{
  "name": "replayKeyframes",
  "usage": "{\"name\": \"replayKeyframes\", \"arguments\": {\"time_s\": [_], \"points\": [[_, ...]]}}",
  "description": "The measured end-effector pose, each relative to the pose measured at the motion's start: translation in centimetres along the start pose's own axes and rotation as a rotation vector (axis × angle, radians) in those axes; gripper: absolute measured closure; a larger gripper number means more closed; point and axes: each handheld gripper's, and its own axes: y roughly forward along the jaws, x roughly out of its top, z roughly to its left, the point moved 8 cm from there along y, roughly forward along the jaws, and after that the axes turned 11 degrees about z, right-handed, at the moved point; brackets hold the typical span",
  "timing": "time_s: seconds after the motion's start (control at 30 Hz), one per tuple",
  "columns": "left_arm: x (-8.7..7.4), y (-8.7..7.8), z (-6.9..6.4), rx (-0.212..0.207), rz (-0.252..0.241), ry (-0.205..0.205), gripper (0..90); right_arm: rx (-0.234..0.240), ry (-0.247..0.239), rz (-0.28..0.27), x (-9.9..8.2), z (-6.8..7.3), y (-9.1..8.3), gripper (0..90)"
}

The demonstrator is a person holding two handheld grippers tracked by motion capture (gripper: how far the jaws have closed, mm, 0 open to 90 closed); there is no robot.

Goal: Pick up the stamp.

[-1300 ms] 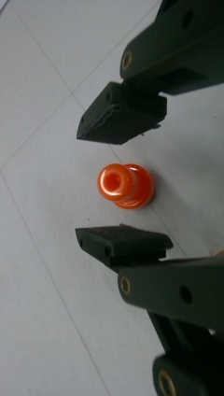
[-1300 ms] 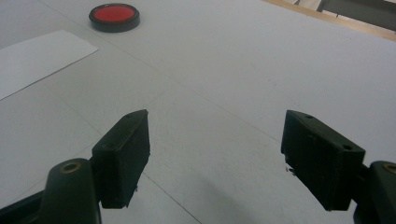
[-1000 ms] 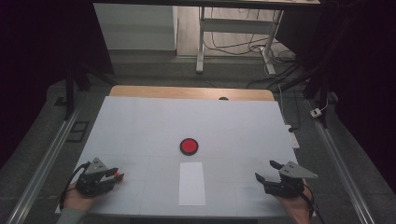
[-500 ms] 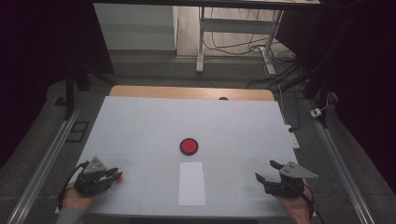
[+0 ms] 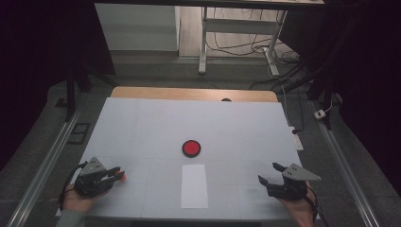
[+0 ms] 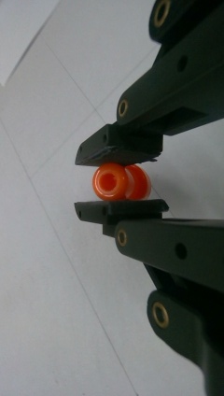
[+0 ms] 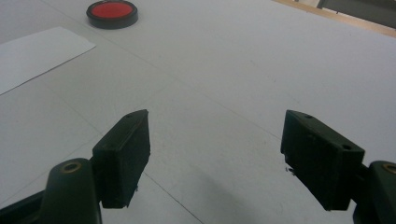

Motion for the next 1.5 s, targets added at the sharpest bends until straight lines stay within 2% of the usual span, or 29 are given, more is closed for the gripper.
{"name": "replayKeyframes", "arguments": {"time_s": [0.23,0.6,1.0,1.5], "points": [[1.4,-0.5,-0.5,-0.023,-0.050,0.007,72.1,0.006,-0.010,-0.001,0.1,0.2,0.1,24.1],[2.7,-1.2,-0.8,-0.046,-0.109,-0.006,72.1,0.011,-0.028,-0.003,0.1,0.4,0.2,24.6],[4.1,-1.4,-1.5,-0.063,-0.144,0.002,72.1,0.011,-0.030,0.002,0.1,0.5,0.4,24.8],[6.4,-1.4,-3.2,-0.110,-0.180,0.039,72.1,0.012,-0.035,0.000,0.1,0.6,0.4,25.0]]}}
